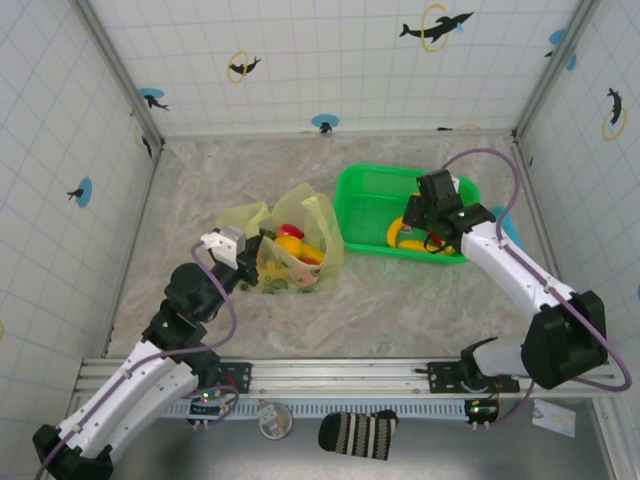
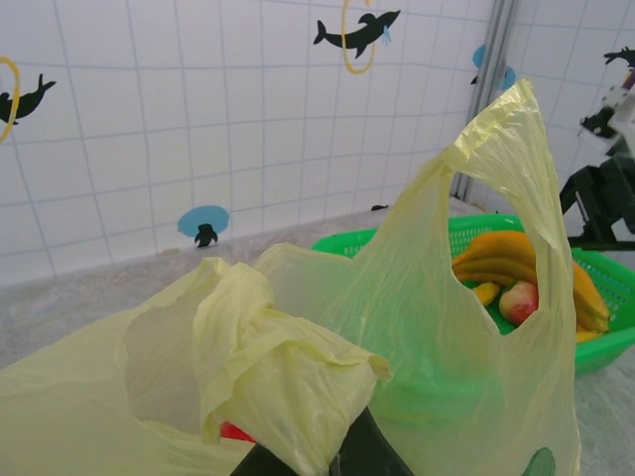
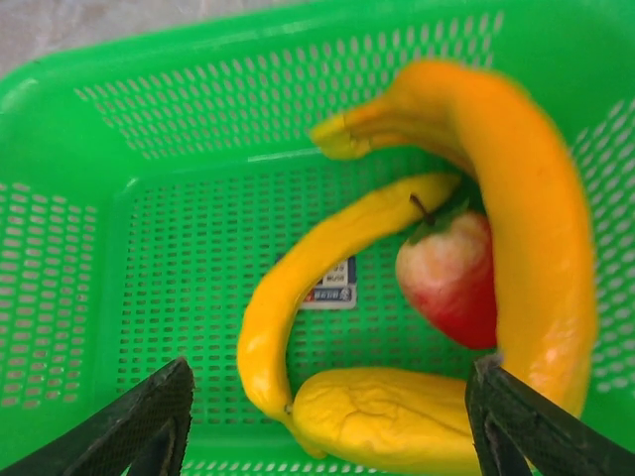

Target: Place the fake fruits into the plastic bag and tie a complex knot

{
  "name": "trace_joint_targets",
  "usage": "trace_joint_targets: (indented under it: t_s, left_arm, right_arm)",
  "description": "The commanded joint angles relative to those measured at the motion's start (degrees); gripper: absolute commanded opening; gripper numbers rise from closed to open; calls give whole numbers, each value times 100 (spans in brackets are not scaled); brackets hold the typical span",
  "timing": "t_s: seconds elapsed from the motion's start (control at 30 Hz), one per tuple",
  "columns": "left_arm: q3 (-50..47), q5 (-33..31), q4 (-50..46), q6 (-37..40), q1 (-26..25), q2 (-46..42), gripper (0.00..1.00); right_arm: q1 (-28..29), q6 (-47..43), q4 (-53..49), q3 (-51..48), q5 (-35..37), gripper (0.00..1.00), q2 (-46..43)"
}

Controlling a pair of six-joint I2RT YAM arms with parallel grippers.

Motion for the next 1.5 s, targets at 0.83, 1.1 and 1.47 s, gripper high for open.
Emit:
trace_joint_targets:
  t_s: [0.83, 1.1, 1.47]
  left_arm:
    - [-16, 33, 134, 13, -169, -215, 0]
    - [-24, -19, 125, 32, -178, -212, 0]
    - [-15, -15, 132, 50, -183, -152, 0]
  right_arm:
    - [109, 1643, 310, 1490, -325, 55, 3431]
    - [135, 1648, 466, 1505, -538, 16, 3424]
    - [151, 1599, 819, 1395, -1435, 20, 2125]
